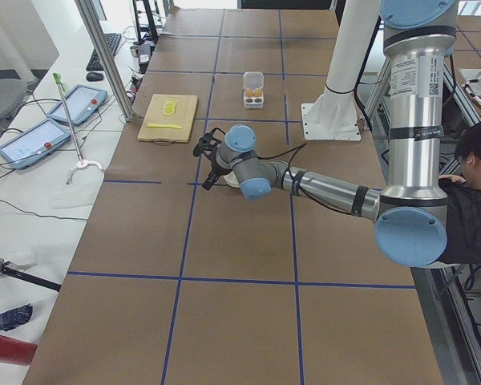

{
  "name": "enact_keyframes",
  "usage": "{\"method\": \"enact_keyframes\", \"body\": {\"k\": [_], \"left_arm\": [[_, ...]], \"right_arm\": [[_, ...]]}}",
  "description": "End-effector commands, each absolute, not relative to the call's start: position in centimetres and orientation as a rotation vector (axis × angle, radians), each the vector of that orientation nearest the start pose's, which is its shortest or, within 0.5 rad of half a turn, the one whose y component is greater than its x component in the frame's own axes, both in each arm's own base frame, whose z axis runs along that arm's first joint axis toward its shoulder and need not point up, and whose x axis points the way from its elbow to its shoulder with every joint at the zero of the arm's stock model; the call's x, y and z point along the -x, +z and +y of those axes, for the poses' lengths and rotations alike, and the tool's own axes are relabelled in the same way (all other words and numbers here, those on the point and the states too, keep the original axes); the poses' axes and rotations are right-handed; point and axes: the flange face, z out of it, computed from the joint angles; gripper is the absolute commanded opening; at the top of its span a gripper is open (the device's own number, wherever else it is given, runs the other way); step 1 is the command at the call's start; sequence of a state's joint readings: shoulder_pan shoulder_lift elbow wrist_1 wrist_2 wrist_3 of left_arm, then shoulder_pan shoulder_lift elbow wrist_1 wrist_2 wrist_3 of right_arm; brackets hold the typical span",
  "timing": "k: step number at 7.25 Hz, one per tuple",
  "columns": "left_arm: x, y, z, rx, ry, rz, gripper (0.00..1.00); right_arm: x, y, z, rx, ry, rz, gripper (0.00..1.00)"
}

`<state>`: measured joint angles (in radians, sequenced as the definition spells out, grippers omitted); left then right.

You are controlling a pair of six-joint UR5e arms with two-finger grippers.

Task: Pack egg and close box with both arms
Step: 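Move the left gripper over the white bowl holding the brown egg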

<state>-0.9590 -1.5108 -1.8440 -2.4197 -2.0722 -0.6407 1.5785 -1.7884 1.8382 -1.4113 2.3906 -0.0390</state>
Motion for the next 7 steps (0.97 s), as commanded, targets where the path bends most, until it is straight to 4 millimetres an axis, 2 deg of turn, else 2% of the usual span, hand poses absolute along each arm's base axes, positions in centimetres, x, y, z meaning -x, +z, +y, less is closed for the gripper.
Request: {"method": "enact_keyframes", "body": {"k": [1, 2, 3, 4, 5, 6, 7], "left_arm": [[-27.1, 44.3, -41.4, -0.504, 0.170, 1.019, 1.00], [-30.0, 43.8, -40.6, -0.502, 0.149, 1.015, 1.00], [-31.6, 43.3, -40.7, -0.504, 0.162, 1.024, 0.99], [-33.4, 43.7, -40.0, -0.486, 0.189, 1.025, 0.99], [-34.4, 43.1, -40.4, -0.489, 0.198, 1.035, 0.98], [-34.8, 43.3, -40.4, -0.489, 0.209, 1.032, 0.86], [-35.0, 43.4, -40.3, -0.487, 0.214, 1.032, 0.67]], "right_arm": [[-6.4, 60.4, -41.1, -0.215, -0.113, -0.813, 1.00], [-6.3, 60.5, -41.1, -0.211, -0.113, -0.814, 1.00], [-6.4, 60.5, -41.1, -0.213, -0.112, -0.813, 1.00], [-6.3, 60.5, -41.1, -0.211, -0.110, -0.815, 1.00], [-6.3, 60.5, -41.1, -0.211, -0.112, -0.814, 1.00], [-6.4, 60.5, -41.1, -0.211, -0.110, -0.814, 1.00], [-6.4, 60.5, -41.1, -0.211, -0.110, -0.812, 1.00]]}}
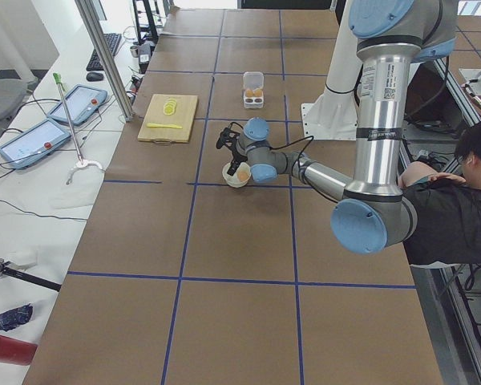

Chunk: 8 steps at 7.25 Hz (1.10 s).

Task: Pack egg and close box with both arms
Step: 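Move the left gripper over the white bowl holding the brown egg, then lower the left gripper into the bowl and grasp the brown egg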

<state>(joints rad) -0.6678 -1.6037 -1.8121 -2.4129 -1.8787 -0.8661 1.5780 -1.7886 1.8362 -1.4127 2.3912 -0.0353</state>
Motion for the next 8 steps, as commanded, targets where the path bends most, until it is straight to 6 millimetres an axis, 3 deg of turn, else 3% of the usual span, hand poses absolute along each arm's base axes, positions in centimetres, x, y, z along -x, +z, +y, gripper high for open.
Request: {"method": "enact_keyframes", "body": {"k": [1, 3, 8], "left_arm": [[-35.2, 44.0, -40.3, -0.479, 0.216, 1.022, 0.64], [-35.9, 44.7, -40.0, -0.464, 0.226, 1.015, 0.69], [-36.5, 46.3, -39.7, -0.470, 0.285, 0.984, 0.69]], "right_arm": [[-6.4, 60.5, -41.1, -0.211, -0.110, -0.812, 1.00], [-6.4, 60.5, -41.1, -0.212, -0.112, -0.812, 1.00], [-6.4, 60.6, -41.1, -0.211, -0.111, -0.810, 1.00]]}}
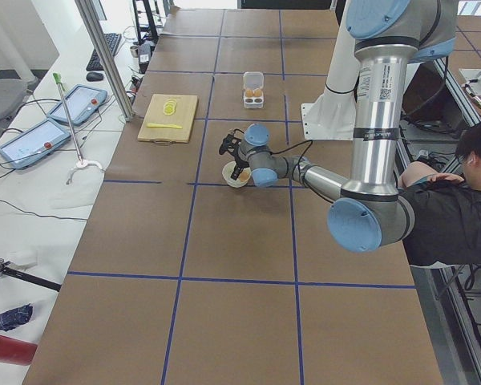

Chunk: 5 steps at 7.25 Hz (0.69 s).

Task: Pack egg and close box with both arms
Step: 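Lower the left gripper into the bowl and grasp the brown egg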

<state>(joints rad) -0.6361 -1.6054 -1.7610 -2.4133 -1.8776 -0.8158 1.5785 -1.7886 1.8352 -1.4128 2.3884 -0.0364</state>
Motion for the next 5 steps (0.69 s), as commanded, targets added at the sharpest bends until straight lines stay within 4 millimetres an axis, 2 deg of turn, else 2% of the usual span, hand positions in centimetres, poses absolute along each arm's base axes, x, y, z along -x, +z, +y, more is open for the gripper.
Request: {"method": "enact_keyframes", "body": {"k": [1, 5], "left_arm": [[-36.51, 46.18, -39.62, -0.470, 0.287, 0.985, 0.69], [-37.34, 46.73, -38.85, -0.454, 0.305, 0.982, 0.68]], "right_arm": [[-6.38, 60.59, -41.09, -0.211, -0.111, -0.810, 1.00], [-6.38, 60.59, -41.09, -0.210, -0.109, -0.811, 1.00]]}}
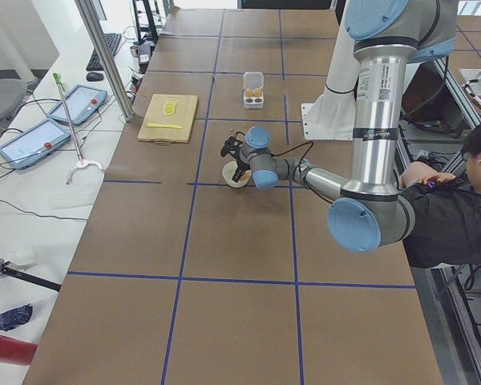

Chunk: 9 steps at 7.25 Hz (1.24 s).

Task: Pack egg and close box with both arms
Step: 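Lower the left gripper into the bowl and grasp the brown egg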

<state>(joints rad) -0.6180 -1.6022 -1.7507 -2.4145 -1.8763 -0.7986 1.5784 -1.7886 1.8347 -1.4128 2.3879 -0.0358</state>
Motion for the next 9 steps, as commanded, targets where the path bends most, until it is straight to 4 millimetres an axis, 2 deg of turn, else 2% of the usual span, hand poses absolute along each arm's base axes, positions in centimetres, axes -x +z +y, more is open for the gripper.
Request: {"method": "enact_keyframes", "body": {"k": [1, 8, 9], "left_arm": [[-37.70, 46.73, -38.50, -0.450, 0.314, 0.984, 0.68], [-37.79, 46.90, -38.29, -0.447, 0.318, 0.982, 0.64], [-37.80, 46.90, -38.27, -0.446, 0.319, 0.983, 0.58]], "right_arm": [[-6.39, 60.60, -41.09, -0.211, -0.111, -0.809, 1.00], [-6.38, 60.72, -40.95, -0.208, -0.110, -0.811, 1.00], [-6.38, 60.72, -40.95, -0.208, -0.110, -0.811, 1.00]]}}
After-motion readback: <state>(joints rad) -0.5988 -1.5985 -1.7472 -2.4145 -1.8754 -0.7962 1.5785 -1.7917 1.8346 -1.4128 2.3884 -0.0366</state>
